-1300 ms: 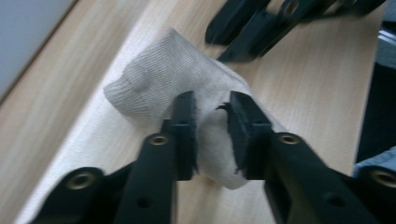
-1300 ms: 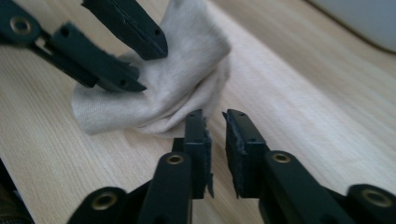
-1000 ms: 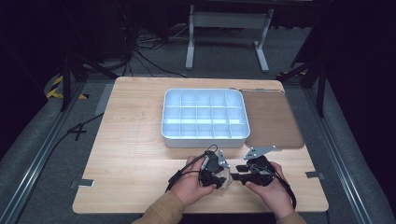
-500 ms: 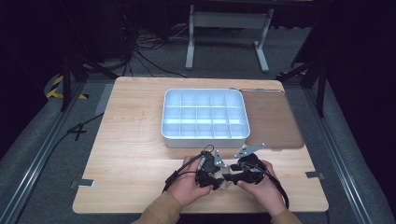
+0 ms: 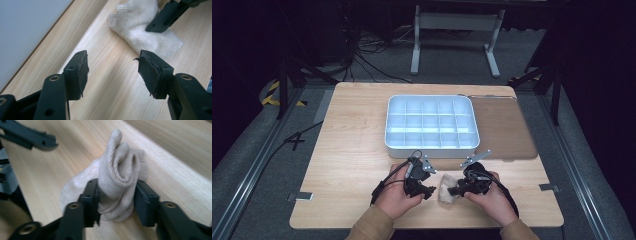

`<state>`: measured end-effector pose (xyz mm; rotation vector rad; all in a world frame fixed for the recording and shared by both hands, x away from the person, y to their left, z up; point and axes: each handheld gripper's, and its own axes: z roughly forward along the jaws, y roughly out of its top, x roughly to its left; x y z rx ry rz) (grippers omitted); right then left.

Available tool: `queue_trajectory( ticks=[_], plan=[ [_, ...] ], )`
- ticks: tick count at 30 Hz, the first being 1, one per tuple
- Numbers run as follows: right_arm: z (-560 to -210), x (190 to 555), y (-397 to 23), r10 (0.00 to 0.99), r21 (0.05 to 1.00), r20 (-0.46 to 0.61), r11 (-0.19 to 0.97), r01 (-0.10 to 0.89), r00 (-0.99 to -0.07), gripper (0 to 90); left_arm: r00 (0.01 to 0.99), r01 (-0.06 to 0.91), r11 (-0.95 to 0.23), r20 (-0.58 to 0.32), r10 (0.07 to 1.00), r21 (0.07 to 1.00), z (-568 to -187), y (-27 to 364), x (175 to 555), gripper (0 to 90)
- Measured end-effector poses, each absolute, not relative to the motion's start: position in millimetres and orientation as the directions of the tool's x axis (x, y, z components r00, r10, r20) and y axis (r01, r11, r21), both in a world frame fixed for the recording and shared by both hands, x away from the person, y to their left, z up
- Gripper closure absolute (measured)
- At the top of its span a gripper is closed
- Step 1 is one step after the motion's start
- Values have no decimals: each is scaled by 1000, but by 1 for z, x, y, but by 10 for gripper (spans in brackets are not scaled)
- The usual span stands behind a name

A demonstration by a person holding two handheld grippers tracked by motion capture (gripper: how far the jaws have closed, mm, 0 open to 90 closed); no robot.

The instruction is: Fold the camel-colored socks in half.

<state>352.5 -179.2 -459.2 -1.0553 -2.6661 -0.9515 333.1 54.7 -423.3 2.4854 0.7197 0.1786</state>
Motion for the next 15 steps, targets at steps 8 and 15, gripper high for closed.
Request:
queue_trajectory(
  ticks=[8, 15],
  plan=[
    [-455, 350, -176, 570, 512, 314, 572, 641, -760, 738, 821, 491, -681, -28, 570, 542, -418, 76, 332, 415],
    [-440, 343, -172, 569, 536, 270, 581, 612, -777, 751, 799, 510, -649, -32, 600, 565, -410, 105, 327, 415]
  ],
)
